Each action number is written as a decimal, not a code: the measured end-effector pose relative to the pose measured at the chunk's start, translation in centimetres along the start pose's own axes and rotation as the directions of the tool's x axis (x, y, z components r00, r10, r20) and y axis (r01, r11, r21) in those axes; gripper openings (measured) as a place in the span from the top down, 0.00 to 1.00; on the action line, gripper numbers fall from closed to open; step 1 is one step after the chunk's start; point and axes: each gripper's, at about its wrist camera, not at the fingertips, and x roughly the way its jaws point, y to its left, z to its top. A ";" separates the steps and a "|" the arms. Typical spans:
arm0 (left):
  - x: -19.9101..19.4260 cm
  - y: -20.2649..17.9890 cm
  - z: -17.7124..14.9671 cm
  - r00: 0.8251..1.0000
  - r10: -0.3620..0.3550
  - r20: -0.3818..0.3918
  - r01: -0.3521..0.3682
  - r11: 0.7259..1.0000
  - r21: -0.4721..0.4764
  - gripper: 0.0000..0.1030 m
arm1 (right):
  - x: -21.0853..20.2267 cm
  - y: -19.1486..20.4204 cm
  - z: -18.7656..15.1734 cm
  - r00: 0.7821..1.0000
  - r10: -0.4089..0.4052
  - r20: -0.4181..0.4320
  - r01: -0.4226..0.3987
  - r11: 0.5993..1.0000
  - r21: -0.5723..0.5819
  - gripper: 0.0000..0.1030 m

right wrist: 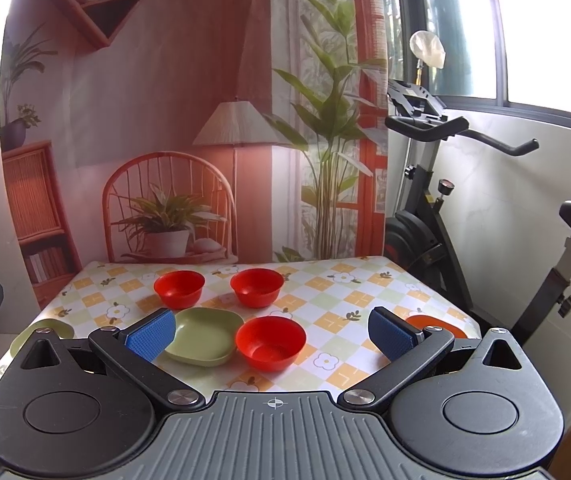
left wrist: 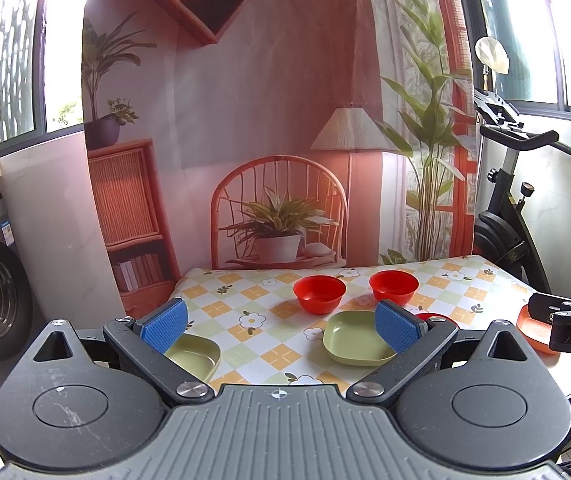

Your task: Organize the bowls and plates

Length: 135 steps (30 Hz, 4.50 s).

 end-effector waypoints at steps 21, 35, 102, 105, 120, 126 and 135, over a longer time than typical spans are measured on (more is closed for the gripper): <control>2.9 -0.1 2.6 0.998 0.046 0.052 -0.049 0.998 0.049 0.01 | 3.0 -1.3 4.2 0.995 0.027 0.094 -0.024 0.999 -0.035 0.00; 12.4 0.0 10.4 0.990 0.113 0.085 -0.119 0.990 0.073 0.01 | 15.3 -1.0 11.1 0.982 0.116 0.150 -0.108 0.992 -0.060 0.01; 52.0 1.0 -1.8 0.834 -0.241 -0.497 0.140 0.963 -0.232 0.90 | 50.3 9.8 1.5 0.845 0.297 -0.444 -0.256 0.955 0.150 0.92; 49.9 0.6 -0.8 0.841 -0.259 -0.474 0.161 0.958 -0.238 0.90 | 48.5 8.6 2.3 0.851 0.305 -0.427 -0.259 0.952 0.164 0.92; 40.6 -6.1 0.9 0.843 -0.343 -0.414 0.292 0.939 -0.183 0.90 | 38.5 -0.8 2.3 0.903 0.244 -0.355 -0.210 0.969 0.132 0.92; 39.3 -9.7 -0.5 0.798 -0.395 -0.455 0.366 0.918 -0.154 0.89 | 35.8 -4.8 1.5 0.918 0.194 -0.346 -0.153 0.978 0.142 0.92; 38.1 -13.0 -3.2 0.749 -0.406 -0.525 0.424 0.901 -0.091 0.88 | 34.7 -8.2 -1.7 0.902 0.161 -0.402 -0.087 0.977 0.195 0.92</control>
